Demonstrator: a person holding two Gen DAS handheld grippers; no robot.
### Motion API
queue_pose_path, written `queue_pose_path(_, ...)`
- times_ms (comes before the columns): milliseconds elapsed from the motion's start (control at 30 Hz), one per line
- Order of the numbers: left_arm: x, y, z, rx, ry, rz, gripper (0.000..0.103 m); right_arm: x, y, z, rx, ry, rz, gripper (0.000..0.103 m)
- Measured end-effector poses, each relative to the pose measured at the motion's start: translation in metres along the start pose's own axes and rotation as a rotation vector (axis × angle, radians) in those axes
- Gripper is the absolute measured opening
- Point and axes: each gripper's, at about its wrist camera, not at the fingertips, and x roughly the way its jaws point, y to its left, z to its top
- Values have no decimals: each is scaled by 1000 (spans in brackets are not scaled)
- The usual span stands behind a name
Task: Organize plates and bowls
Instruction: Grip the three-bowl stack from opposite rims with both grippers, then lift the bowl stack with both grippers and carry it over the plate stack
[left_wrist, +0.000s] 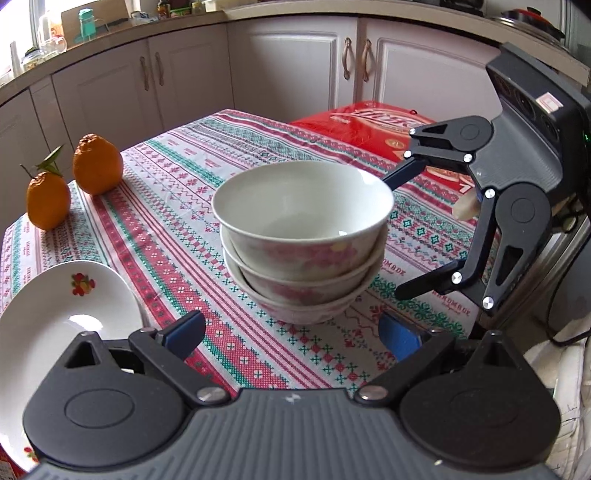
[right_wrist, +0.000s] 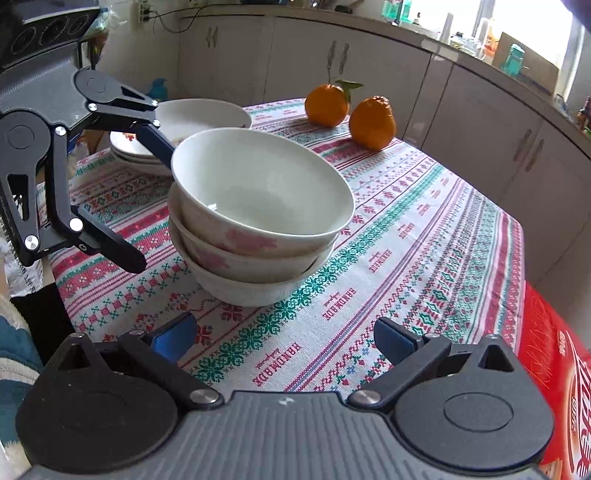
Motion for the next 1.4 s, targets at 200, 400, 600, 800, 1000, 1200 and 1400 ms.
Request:
queue_pose_path(200,11,4,3,36,30,-18,99,12,-6,7,-66,19,68,103)
queue_pose_path(400,21,9,11,74,52,-45,99,21,-14,24,-145,25,137,103)
queue_pose_path(600,29,10,14,104,80,-91,99,33,-19,35,-209,50,181,103)
queue_pose_path(800,31,10,16,123,93,-137,97,41,-22,41,-253,60,227,103)
queue_pose_path(1000,34,12,20,143,101,-162,94,45,-26,46,-274,68,261,99)
queue_pose_path(1200,32,16,22,169,100,-186,90,43,-24,47,-301,73,291,94)
queue_pose_path(1400,37,21,30,180,115,-201,86,42,-25,49,-307,78,314,92)
